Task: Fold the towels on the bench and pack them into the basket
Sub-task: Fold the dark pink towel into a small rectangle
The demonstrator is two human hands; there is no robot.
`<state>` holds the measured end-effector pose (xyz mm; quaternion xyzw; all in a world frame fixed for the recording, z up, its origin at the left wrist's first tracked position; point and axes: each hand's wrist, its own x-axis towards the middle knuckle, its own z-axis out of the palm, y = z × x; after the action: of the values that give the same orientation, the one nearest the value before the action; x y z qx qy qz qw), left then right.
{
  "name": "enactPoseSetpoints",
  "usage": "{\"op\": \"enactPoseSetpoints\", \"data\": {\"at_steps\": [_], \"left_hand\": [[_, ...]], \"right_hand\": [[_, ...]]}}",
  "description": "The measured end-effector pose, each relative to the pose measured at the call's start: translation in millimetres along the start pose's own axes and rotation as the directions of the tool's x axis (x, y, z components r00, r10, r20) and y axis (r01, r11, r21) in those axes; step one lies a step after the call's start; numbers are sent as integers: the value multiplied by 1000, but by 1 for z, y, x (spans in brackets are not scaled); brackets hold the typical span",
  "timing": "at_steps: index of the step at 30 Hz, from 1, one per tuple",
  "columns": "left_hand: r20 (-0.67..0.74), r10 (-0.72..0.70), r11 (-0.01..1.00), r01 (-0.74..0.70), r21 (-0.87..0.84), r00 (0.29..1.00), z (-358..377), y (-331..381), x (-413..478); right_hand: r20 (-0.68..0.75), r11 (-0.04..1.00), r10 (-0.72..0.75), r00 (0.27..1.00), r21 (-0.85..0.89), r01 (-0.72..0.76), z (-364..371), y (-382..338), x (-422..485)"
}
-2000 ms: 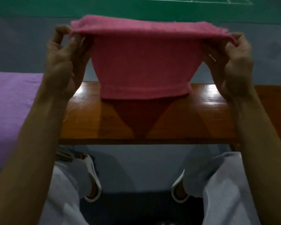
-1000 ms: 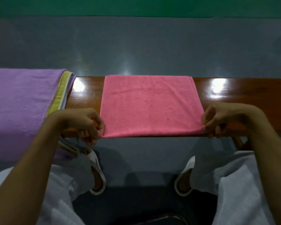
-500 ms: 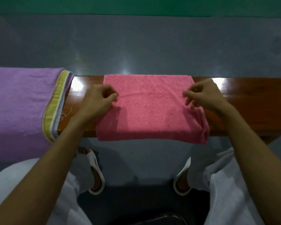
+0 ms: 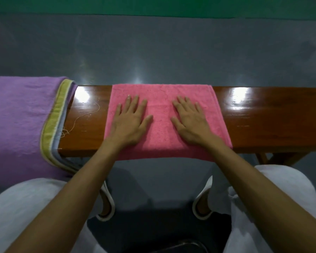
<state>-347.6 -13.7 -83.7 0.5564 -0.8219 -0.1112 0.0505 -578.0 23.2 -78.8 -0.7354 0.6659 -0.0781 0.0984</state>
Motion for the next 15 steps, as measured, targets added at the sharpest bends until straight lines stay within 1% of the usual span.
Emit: {"op": "enactPoseSetpoints", "data": {"at_steps": [2,4,7,12,15], "left_hand": [[-6,-50,998,50,29,999,-1,-10,1],[-5,-91,995,91,51,996,-4,-19,0],[-10,-117,991,117,63,993,-7,-27,-2],[-7,-139,988,139,63,990,-6,-28,-14],[26,-142,988,140,72,990,-10,-22,-26]], "right_hand": [[2,996,60,998,-62,-59,0,14,-2],[5,986,144,990,-81,-143,-2,30,-3],[-10,964,249,968,-95,-249,-8,47,-5],[-7,955,280,960,-98,-279,-11,44,-12],[16,952,290,957,-105,-286,-12,41,-19]]}}
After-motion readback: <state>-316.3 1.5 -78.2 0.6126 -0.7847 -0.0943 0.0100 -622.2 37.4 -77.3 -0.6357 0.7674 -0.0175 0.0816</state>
